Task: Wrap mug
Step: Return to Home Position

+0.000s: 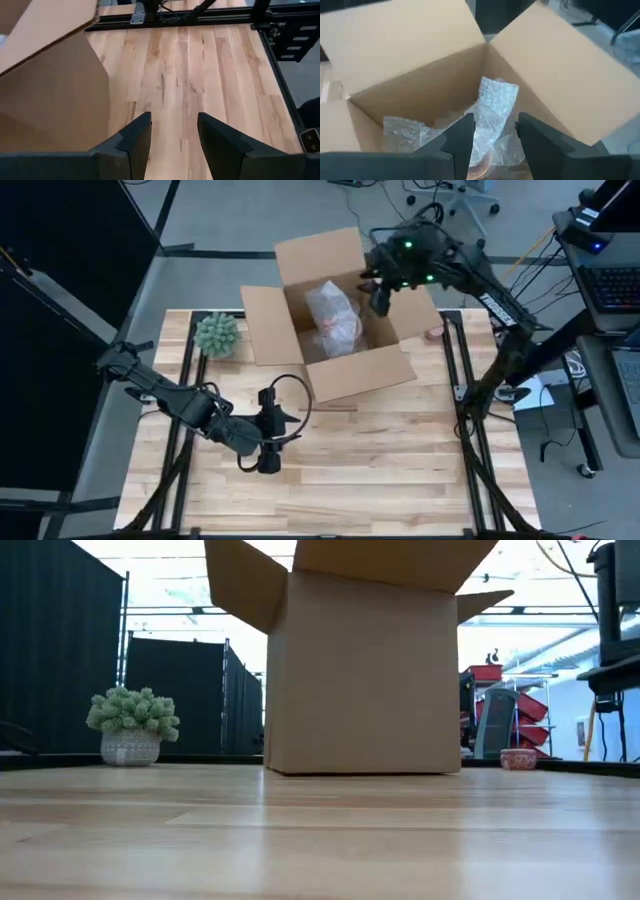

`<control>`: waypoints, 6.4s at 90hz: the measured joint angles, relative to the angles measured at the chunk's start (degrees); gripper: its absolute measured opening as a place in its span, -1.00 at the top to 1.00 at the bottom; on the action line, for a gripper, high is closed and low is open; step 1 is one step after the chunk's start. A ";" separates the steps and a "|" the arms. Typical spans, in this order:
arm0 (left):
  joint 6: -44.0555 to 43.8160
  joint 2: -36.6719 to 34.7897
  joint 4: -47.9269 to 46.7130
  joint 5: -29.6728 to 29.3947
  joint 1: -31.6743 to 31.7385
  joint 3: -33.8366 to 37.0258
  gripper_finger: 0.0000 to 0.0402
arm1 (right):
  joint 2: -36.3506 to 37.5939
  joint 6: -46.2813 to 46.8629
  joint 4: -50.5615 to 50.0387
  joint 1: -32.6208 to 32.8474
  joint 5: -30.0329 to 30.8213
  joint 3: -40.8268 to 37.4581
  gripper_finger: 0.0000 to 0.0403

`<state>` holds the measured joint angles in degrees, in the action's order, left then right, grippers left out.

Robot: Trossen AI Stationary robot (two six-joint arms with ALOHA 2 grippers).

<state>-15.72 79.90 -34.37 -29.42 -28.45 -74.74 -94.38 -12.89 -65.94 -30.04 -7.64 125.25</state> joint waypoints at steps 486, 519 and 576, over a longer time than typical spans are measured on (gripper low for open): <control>11.67 -79.15 34.71 9.60 21.94 73.29 1.00 | 92.44 36.03 67.39 18.14 7.60 -124.43 1.00; 11.67 -79.15 34.71 9.60 21.94 73.29 1.00 | 92.44 36.02 67.37 18.14 7.59 -124.43 1.00; 11.67 -79.15 34.71 9.60 21.94 73.29 1.00 | 92.44 36.02 67.38 18.13 7.58 -124.40 1.00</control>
<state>-4.05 0.75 0.34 -19.82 -6.50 -1.45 -1.93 23.13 1.44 -11.91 -0.05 0.84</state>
